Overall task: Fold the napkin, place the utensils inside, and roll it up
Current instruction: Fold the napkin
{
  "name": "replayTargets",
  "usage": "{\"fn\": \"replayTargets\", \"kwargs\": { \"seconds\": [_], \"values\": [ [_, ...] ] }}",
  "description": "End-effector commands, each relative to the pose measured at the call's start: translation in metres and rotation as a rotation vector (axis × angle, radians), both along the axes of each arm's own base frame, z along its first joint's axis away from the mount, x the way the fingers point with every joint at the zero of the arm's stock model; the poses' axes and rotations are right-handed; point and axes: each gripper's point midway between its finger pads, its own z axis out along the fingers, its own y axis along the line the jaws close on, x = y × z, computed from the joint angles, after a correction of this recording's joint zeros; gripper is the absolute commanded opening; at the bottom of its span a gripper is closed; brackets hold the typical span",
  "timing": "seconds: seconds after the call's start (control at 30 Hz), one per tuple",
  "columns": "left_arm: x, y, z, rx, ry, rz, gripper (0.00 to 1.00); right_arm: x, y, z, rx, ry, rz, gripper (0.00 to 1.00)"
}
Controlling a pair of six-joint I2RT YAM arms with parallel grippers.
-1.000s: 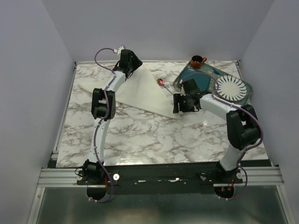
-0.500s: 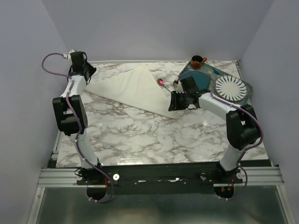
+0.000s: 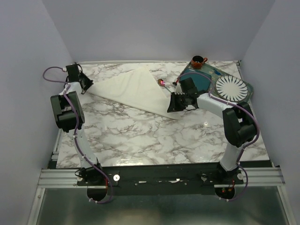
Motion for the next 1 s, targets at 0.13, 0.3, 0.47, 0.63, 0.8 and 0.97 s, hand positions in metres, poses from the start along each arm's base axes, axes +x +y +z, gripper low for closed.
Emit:
{"fn": "replayTargets", "kwargs": {
  "seconds": [0.13, 0.3, 0.47, 0.63, 0.8, 0.97],
  "values": [
    [0.015, 0.019, -0.001, 0.013, -0.024, 0.071, 0.07, 0.003, -0.014, -0.011, -0.045, -0.003, -0.056, 0.23],
    [0.002, 0.053, -0.012, 0.132, 0.075, 0.197, 0.05, 0.002, -0.035, -0.017, -0.089, -0.001, -0.103, 0.23],
    [-0.015, 0.078, -0.017, 0.222, 0.180, 0.254, 0.05, -0.010, -0.042, -0.033, -0.118, 0.038, -0.113, 0.23],
    [-0.019, 0.093, -0.019, 0.262, 0.260, 0.256, 0.08, -0.029, -0.056, -0.047, -0.160, 0.076, -0.131, 0.23],
    [-0.017, 0.087, -0.002, 0.243, 0.231, 0.251, 0.08, -0.028, -0.054, -0.022, -0.135, 0.026, -0.118, 0.23],
    [-0.001, 0.063, 0.041, 0.178, 0.053, 0.223, 0.10, -0.002, -0.029, 0.008, -0.046, -0.008, -0.091, 0.24]
  ]
}}
